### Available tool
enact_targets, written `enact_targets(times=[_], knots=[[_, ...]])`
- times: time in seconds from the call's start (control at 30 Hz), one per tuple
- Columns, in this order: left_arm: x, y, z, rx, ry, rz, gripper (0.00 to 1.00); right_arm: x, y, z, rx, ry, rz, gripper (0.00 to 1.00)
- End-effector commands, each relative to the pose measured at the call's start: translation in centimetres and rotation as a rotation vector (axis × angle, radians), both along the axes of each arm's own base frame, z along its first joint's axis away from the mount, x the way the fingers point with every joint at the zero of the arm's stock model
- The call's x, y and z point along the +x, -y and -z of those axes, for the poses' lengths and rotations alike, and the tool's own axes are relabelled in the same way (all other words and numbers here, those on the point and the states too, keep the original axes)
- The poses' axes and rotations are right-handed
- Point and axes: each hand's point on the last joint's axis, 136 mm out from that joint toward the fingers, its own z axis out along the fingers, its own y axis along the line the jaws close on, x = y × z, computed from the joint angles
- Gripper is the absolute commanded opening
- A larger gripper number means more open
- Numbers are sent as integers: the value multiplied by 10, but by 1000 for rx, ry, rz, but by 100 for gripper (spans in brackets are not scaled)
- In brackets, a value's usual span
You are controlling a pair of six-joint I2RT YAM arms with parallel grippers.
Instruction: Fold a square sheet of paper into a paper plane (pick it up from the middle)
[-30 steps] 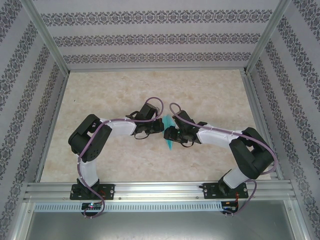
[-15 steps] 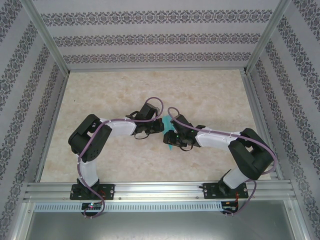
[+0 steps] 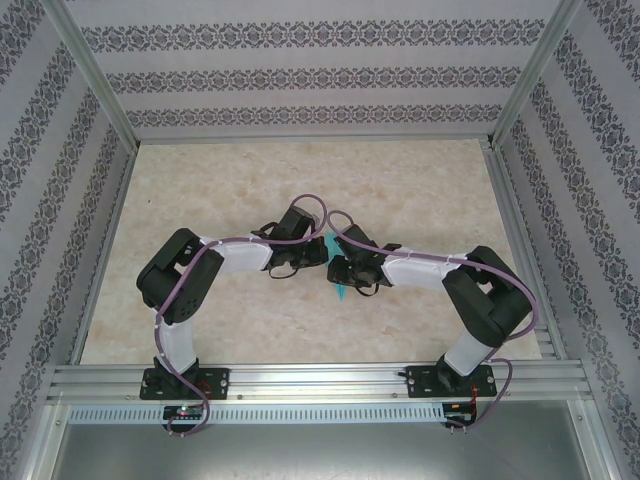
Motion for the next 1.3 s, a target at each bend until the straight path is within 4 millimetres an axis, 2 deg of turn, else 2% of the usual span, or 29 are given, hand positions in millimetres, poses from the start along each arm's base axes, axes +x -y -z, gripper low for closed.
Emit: enact_targets(times=[0.0, 0.17, 0.3, 0.4, 0.6, 0.77, 1.03, 1.27], knots=[[8, -2, -12, -30, 33, -17, 1, 5, -1, -4, -32, 26, 5, 30], [11, -10, -19, -4, 48, -41, 11, 6, 4, -3, -61, 12, 23, 20], [14, -24, -29, 16, 60, -80, 26, 8, 7, -3, -90, 10, 28, 9], [18, -41, -37, 47, 71, -127, 42, 11, 11, -7, -129, 18, 34, 8], [22, -86, -45, 170, 96, -241, 61, 18, 14, -14, -194, 34, 31, 11], [20, -114, -35, 232, 64, -321, 70, 23, 13, -11, -227, 26, 33, 15], [18, -135, -30, 272, 50, -368, 83, 27, 6, -5, -233, 12, 31, 18], [18, -139, -31, 279, 65, -371, 92, 28, 10, 4, -287, -12, 41, 18]])
